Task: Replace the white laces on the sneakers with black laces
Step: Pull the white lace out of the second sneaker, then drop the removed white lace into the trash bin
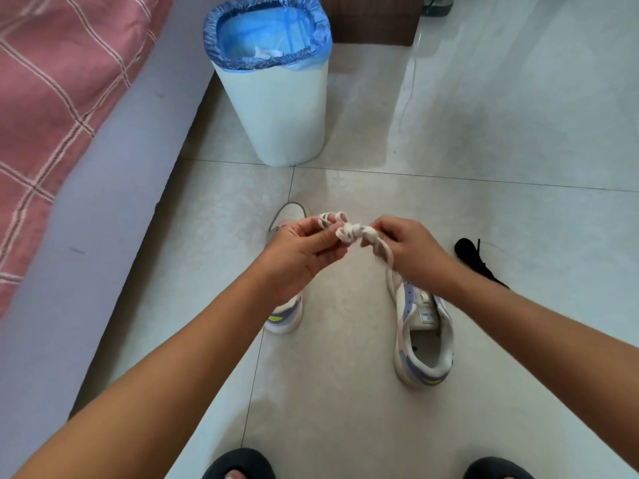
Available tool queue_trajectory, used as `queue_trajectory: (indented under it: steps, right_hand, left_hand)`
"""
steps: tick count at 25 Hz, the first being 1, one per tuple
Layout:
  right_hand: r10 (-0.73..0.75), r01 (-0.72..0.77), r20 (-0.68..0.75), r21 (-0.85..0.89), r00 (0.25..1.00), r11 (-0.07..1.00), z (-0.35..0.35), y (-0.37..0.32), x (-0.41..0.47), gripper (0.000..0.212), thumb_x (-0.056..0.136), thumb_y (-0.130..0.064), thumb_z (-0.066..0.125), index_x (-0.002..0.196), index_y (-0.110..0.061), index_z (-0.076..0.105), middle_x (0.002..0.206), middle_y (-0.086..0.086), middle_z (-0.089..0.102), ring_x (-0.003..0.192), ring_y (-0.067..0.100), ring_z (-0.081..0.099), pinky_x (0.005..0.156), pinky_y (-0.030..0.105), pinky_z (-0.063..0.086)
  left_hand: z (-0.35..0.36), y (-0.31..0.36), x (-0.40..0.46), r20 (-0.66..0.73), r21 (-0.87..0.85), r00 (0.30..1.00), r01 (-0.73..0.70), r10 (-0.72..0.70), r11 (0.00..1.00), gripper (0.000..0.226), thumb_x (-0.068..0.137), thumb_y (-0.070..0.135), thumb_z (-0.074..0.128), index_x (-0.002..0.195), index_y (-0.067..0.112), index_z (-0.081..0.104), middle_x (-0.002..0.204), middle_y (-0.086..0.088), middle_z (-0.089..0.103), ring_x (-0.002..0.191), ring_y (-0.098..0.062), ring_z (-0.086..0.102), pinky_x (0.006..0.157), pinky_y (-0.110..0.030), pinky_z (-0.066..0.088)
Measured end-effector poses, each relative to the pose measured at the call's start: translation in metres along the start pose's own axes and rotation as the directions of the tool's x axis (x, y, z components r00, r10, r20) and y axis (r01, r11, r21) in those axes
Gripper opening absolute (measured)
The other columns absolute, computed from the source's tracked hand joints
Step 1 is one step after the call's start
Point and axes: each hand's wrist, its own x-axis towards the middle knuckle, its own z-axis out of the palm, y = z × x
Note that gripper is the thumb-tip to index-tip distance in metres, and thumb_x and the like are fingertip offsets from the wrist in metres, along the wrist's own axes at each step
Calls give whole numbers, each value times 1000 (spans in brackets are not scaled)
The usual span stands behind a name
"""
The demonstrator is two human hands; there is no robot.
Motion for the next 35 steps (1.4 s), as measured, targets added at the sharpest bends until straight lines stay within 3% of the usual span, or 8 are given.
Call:
queue_trajectory:
  steps: [7,14,18,22,24,28,31,35]
  right_hand:
    - [-254,263,73,-194,964,945,-7,-38,7,14,91,-24,60,80,-17,65,61,-9,53,55,6,46,55,15,35]
    - [-66,64,111,18,992,998,28,-31,9,19,95,-16,53,88,-10,69,68,3,62,54,7,48,58,28,42]
    - [179,-301,248,660,952,688,28,-59,23,26,101,-17,40,94,-7,62,72,5,64,64,12,56,62,26,50]
    - [216,-349,282,839,935,417,35,-67,55,35,100,-35,37,102,-11,61,80,2,64,71,12,62,69,29,55]
    - [237,-263,164,835,958,484,39,-71,75,21,99,-22,45,96,-9,60,74,2,63,64,11,58,57,21,51]
    - [119,3,-162,606,980,796,11,-102,133,9,92,-7,57,93,-9,66,81,10,58,64,11,49,56,15,48]
    - [-222,285,-465,69,857,956,-20,-147,199,22,88,-3,60,109,-5,68,93,7,57,76,12,56,69,15,50]
    - [-375,259,55,-815,925,519,-23,-167,270,25,92,-13,51,114,-12,63,111,15,59,105,35,54,87,38,42]
  left_hand:
    - [-6,3,1,12,513,977,-188,212,837,10,82,-5,65,83,5,64,70,-4,66,63,-9,62,64,-18,53]
    - [-14,18,10,-206,157,941,-240,269,958,10,82,-1,66,85,9,68,72,0,71,66,-10,65,67,-21,53]
    - [-32,15,17,159,846,580,-498,799,193,6,79,3,70,82,7,66,81,1,65,74,-9,58,67,-19,48]
    - [-47,26,40,599,774,350,-483,720,-409,8,76,7,66,82,10,71,92,0,71,92,-17,60,79,-31,41]
    - [-51,37,43,593,783,439,-511,675,-356,16,84,24,61,88,16,75,98,6,72,99,-11,61,82,-32,42]
    - [-67,67,46,112,834,655,-471,747,289,20,92,28,59,87,13,72,86,4,68,79,-7,59,71,-24,49]
    - [-81,59,54,2,906,809,-251,588,342,19,95,28,52,93,17,67,90,5,60,82,-8,56,72,-18,44]
    - [-93,31,57,21,972,961,-85,274,221,22,97,29,44,99,16,62,99,1,57,92,-16,55,80,-26,43]
